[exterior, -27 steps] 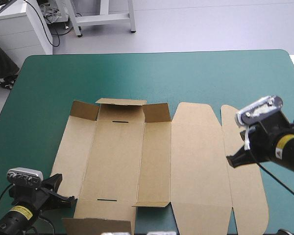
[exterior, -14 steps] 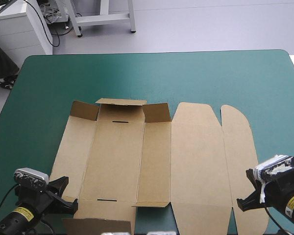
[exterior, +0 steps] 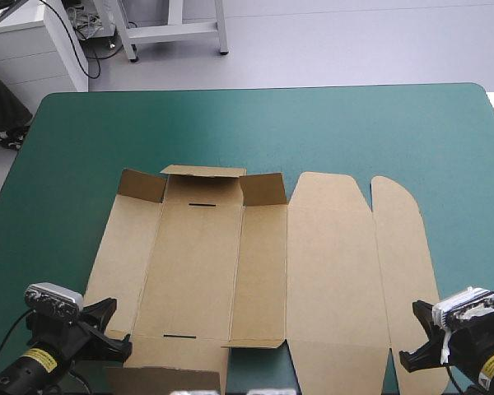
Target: Fold the box
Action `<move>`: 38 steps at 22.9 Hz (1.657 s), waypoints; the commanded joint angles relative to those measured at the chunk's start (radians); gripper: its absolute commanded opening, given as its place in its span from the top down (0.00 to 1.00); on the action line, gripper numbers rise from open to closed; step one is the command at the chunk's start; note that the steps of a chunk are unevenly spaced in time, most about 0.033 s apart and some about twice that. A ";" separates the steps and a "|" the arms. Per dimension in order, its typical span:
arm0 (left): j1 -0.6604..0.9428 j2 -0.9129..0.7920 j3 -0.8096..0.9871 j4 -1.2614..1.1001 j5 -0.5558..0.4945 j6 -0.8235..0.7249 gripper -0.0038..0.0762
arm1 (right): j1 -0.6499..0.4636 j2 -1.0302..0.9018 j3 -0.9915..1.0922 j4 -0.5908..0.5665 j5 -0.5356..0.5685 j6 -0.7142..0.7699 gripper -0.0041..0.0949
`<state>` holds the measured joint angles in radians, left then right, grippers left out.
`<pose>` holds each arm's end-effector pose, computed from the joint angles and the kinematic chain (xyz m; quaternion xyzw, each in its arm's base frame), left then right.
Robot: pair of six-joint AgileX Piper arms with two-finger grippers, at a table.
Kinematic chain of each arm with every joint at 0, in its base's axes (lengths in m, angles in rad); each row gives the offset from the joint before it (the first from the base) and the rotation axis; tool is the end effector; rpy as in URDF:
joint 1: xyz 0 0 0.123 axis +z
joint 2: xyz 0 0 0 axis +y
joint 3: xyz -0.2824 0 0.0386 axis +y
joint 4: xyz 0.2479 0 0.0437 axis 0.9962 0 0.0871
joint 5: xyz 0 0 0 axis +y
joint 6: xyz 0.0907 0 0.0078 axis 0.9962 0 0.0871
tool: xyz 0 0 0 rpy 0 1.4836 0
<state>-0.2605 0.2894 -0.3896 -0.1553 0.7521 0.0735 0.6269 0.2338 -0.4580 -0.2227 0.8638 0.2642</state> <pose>0.0549 -0.0246 0.2608 0.1214 0.8653 -0.1183 0.4717 0.0439 0.0129 0.2774 -0.1780 0.8496 0.1105 0.4841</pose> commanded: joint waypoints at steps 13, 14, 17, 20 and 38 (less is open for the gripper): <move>0.000 0.011 -0.037 -0.054 -0.058 0.004 0.29 | -0.004 0.008 -0.023 -0.006 -0.073 0.002 0.97; 0.000 0.011 -0.037 -0.084 -0.056 0.000 0.26 | -0.004 0.008 -0.023 -0.006 -0.073 0.002 0.97; 0.000 0.011 -0.037 -0.084 -0.056 0.014 0.27 | -0.004 0.008 -0.023 -0.006 -0.073 0.002 0.97; 0.000 0.011 -0.046 -0.083 -0.047 0.125 0.27 | -0.004 0.008 -0.023 -0.006 -0.073 0.002 0.98; 0.000 0.497 -0.490 0.258 0.152 -0.102 0.31 | -0.004 0.008 -0.023 0.031 -0.076 -0.017 0.98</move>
<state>-0.2605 0.7008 -0.8330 0.0967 0.9307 0.0060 0.6269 0.2338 -0.4569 -0.1870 0.8570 0.2616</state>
